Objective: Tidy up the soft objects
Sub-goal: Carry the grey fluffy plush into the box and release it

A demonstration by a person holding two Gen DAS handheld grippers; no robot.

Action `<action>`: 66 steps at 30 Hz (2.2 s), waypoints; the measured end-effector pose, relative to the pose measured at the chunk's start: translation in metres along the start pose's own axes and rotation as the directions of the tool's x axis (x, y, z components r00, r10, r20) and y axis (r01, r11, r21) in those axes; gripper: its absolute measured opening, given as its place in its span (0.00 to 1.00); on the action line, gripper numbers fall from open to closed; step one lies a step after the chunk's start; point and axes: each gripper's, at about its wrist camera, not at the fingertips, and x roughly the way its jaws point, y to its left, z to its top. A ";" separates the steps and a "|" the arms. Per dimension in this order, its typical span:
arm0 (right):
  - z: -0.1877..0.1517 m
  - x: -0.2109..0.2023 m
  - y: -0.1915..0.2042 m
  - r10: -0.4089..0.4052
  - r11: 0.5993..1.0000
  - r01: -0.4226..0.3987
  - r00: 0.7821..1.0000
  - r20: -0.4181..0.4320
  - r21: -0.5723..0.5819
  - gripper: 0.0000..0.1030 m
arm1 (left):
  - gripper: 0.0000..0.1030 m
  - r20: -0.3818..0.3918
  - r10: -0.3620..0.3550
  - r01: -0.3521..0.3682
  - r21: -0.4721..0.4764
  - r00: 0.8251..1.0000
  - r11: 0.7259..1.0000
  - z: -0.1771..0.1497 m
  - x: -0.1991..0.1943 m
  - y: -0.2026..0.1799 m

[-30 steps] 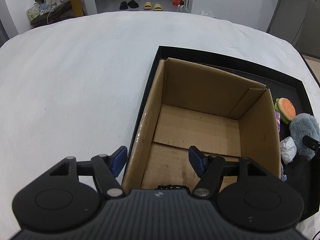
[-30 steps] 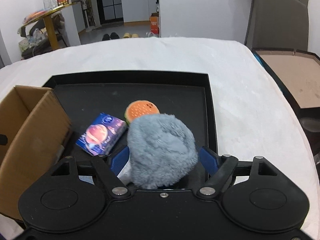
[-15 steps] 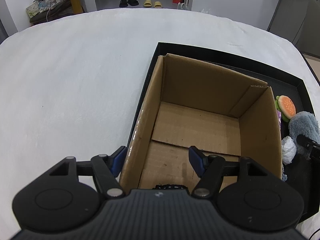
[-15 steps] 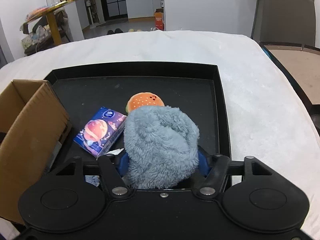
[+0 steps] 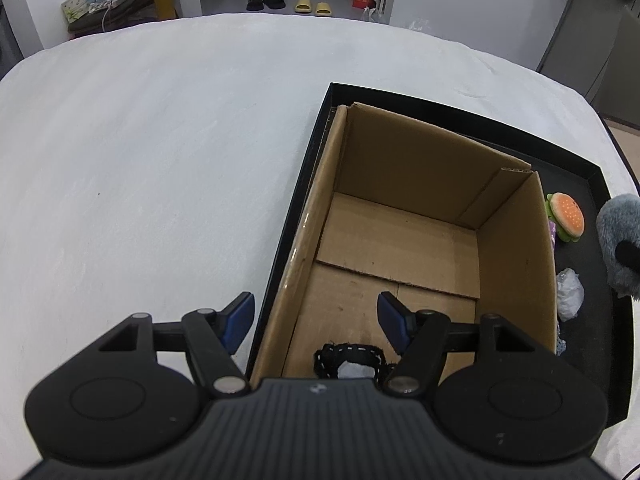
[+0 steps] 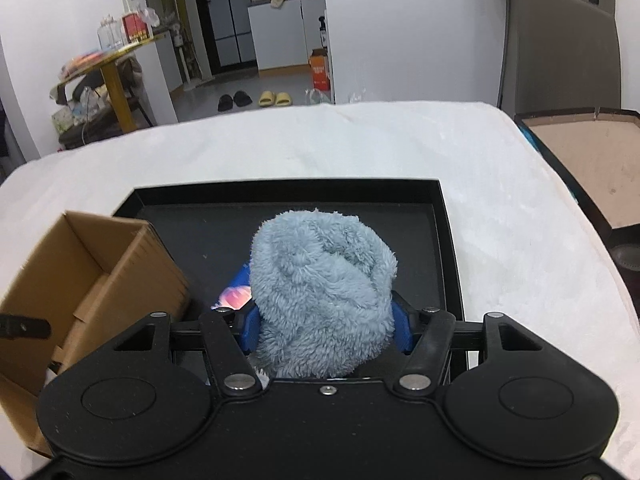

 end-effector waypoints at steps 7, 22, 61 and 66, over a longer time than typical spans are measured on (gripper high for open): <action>0.013 -0.013 0.015 0.021 1.000 -0.020 0.999 0.034 -0.006 0.57 | 0.64 0.023 -0.016 0.017 -0.015 1.000 1.000 -0.004 -0.008 0.004; 0.035 -0.020 0.061 0.111 0.991 -0.106 0.991 0.069 -0.079 0.57 | 0.53 0.030 -0.035 0.036 -0.039 0.999 0.999 -0.008 -0.006 0.017; 0.027 0.001 0.158 0.302 0.925 -0.316 0.949 -0.095 -0.213 0.74 | 0.14 -0.036 -0.132 0.127 -0.116 0.991 0.985 -0.008 0.010 0.048; 0.028 -0.006 0.147 0.290 0.936 -0.299 0.954 -0.075 -0.185 0.74 | 0.15 -0.038 -0.128 0.123 -0.115 0.991 0.986 -0.009 0.010 0.047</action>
